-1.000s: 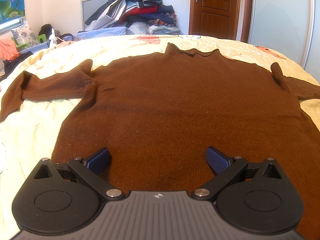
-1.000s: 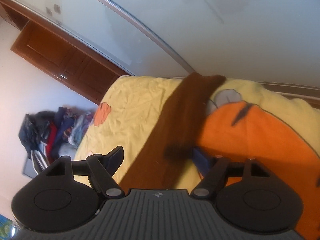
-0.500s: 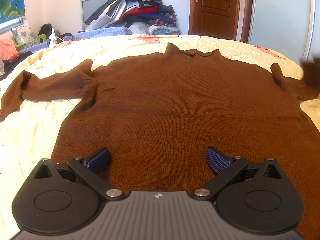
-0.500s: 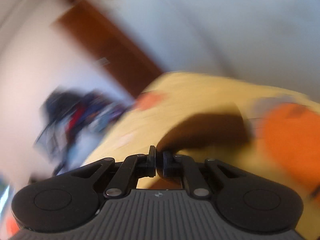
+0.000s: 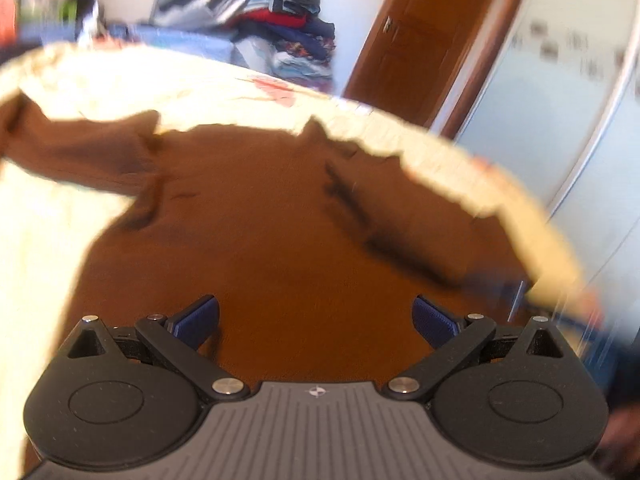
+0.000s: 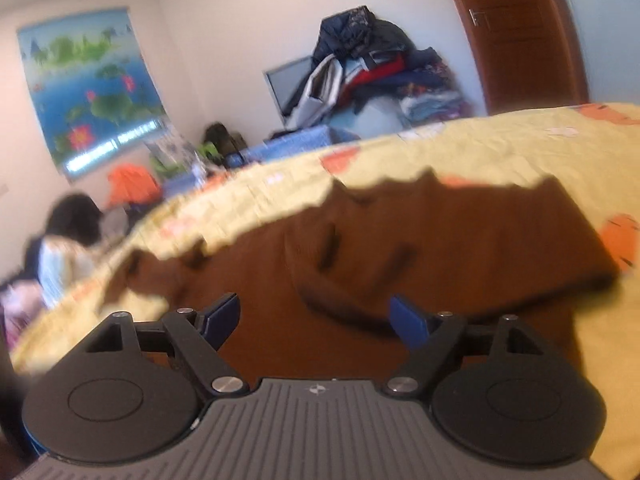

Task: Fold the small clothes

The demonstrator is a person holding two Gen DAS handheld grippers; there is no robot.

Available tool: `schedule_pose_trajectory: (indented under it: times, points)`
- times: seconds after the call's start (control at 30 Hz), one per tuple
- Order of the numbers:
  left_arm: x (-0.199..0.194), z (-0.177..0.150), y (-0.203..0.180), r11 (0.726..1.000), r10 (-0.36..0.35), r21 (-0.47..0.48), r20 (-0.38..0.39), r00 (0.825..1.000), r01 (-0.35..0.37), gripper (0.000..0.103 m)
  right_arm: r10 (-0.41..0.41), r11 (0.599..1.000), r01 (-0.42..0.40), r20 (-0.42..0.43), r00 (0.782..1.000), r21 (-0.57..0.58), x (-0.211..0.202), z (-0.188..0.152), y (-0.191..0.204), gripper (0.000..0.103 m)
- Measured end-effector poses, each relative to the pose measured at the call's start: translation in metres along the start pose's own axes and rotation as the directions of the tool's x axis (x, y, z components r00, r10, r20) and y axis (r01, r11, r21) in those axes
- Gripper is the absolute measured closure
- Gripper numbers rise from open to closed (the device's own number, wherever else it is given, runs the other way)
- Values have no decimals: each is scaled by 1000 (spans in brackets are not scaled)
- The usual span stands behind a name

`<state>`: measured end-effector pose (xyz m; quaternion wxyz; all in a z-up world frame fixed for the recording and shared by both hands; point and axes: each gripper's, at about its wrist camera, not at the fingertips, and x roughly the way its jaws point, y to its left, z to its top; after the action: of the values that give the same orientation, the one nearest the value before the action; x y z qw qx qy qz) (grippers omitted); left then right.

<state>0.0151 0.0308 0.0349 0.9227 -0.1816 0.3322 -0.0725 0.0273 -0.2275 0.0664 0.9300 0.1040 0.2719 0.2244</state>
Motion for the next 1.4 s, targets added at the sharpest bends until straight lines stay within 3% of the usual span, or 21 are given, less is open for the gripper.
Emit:
schedule_pose_trajectory:
  times: [0.17, 0.4, 0.47, 0.5, 0.53, 0.57, 0.6, 0.63, 0.7, 0.8, 0.87, 0.93, 1.0, 1.1, 1.2, 1.27, 1.37, 1.4]
  points:
    - [50, 56, -12, 992, -64, -113, -13, 998, 62, 0, -74, 996, 72, -29, 997, -53, -4, -34, -7, 20]
    - [142, 106, -37, 998, 44, -44, -158, 987, -51, 2, -62, 998, 62, -67, 996, 3, 2, -34, -11, 14]
    - [162, 109, -49, 991, 131, 41, -191, 973, -125, 28, -46, 998, 48, -61, 997, 29, 1, -34, -15, 14]
    - [172, 108, -54, 982, 180, 91, -222, 958, -164, 64, -41, 998, 43, -59, 997, 37, 2, -33, -16, 13]
    - [177, 106, -56, 973, 217, 130, -231, 948, -191, 72, -37, 998, 39, -58, 998, 42, 2, -33, -17, 13]
    - [174, 105, -59, 966, 232, 159, -199, 952, -202, 75, -34, 998, 36, -58, 998, 45, 2, -34, -18, 13]
    - [171, 104, -62, 961, 241, 184, -180, 954, -208, 90, -31, 998, 34, -58, 998, 46, 2, -34, -18, 12]
    - [165, 105, -66, 955, 251, 200, -152, 956, -219, 94, -28, 998, 31, -59, 998, 46, 2, -34, -17, 11]
    - [142, 106, -72, 941, 267, 226, -40, 963, -251, 96, -21, 999, 24, -61, 998, 47, 2, -34, -18, 10]
    - [97, 106, -74, 940, 224, 235, 115, 968, -246, 97, -15, 998, 18, -61, 998, 52, 3, -34, -18, 9]
    - [72, 105, -69, 940, 215, 220, 215, 953, -261, 97, -11, 998, 14, -60, 998, 57, 3, -34, -19, 9]
    - [55, 102, -54, 930, 255, 195, 267, 929, -311, 97, -7, 998, 10, -60, 998, 61, 5, -33, -21, 9]
    - [50, 96, -29, 923, 316, 142, 253, 914, -358, 97, -5, 998, 9, -61, 998, 61, 4, -33, -22, 8]
    - [64, 81, 21, 904, 416, 57, 116, 902, -424, 97, -6, 998, 9, -63, 998, 57, 4, -32, -20, 7]
    - [74, 64, 52, 907, 418, 52, -12, 908, -417, 97, -6, 999, 10, -67, 998, 52, 5, -32, -19, 6]
    - [62, 60, 49, 912, 406, 63, -1, 914, -405, 95, -7, 999, 10, -72, 997, 45, 5, -31, -18, 6]
    - [24, 64, 42, 911, 407, 51, 64, 911, -410, 78, -8, 999, 12, -74, 997, 43, 3, -23, -18, 8]
    - [10, 64, 39, 909, 407, 41, 114, 906, -414, 58, -8, 999, 11, -57, 998, 43, -1, -15, -19, 8]
